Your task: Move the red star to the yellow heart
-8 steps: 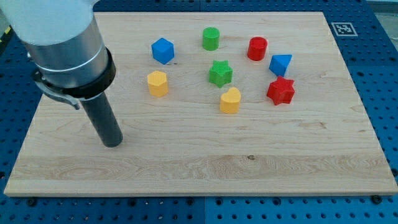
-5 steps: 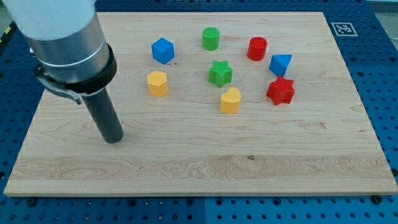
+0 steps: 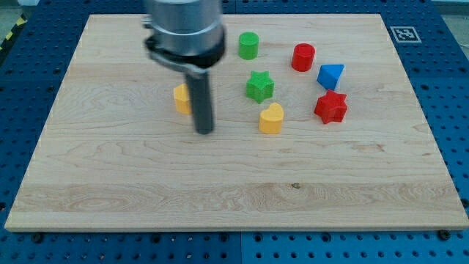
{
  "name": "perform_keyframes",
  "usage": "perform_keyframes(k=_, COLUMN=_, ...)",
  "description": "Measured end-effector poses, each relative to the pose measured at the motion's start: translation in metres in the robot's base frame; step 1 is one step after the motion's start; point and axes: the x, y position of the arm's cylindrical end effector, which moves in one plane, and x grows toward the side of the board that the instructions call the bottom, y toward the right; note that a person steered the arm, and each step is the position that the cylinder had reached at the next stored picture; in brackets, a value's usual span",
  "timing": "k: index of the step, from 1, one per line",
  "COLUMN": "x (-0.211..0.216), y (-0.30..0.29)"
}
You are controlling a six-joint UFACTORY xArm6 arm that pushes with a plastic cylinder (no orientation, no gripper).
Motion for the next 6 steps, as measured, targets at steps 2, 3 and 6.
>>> perform_keyframes(k=2, x=0.051, y=0.177)
perform_keyframes(k=3, x=0.032, y=0.268)
perform_keyframes(k=6, x=-0.052, y=0.239)
